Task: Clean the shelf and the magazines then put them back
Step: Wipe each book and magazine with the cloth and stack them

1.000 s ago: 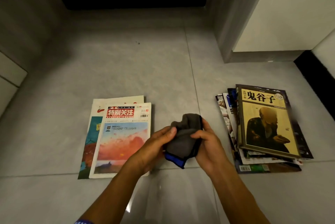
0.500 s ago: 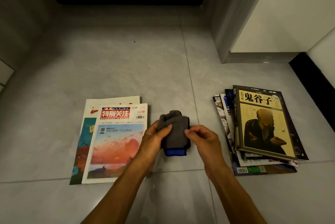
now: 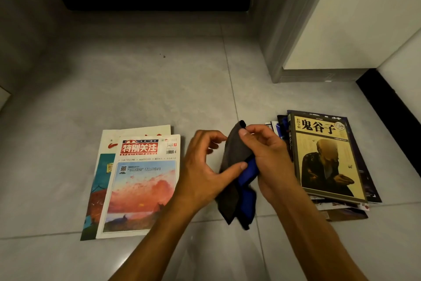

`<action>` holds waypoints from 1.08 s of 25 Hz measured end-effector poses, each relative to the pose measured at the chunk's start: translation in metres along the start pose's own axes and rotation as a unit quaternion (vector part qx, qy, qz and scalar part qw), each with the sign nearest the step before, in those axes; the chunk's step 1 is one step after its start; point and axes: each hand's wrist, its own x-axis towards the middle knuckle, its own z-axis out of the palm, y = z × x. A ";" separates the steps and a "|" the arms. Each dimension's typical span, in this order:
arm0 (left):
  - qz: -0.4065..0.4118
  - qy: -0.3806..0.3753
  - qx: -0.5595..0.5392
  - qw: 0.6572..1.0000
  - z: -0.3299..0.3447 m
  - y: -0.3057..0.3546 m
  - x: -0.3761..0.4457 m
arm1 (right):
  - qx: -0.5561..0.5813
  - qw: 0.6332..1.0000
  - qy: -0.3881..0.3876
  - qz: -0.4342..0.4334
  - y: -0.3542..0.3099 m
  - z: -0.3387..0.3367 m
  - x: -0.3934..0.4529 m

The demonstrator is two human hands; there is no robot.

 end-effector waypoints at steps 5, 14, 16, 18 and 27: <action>-0.068 0.015 -0.105 0.992 0.004 0.010 0.004 | 0.016 0.992 -0.125 0.028 -0.001 -0.010 -0.009; -0.135 0.005 -0.159 0.978 0.003 0.017 0.005 | 0.037 0.997 -0.026 0.066 -0.003 -0.017 -0.011; -0.151 0.026 -0.193 0.969 0.000 0.022 0.006 | 0.085 0.992 0.036 0.091 -0.004 -0.017 -0.011; -0.133 0.010 -0.205 0.970 0.000 0.023 0.005 | 0.131 0.983 0.064 0.111 -0.007 -0.015 -0.011; -0.063 -0.030 -0.112 0.991 0.000 0.018 0.001 | 0.081 0.993 -0.017 0.081 -0.015 -0.002 -0.017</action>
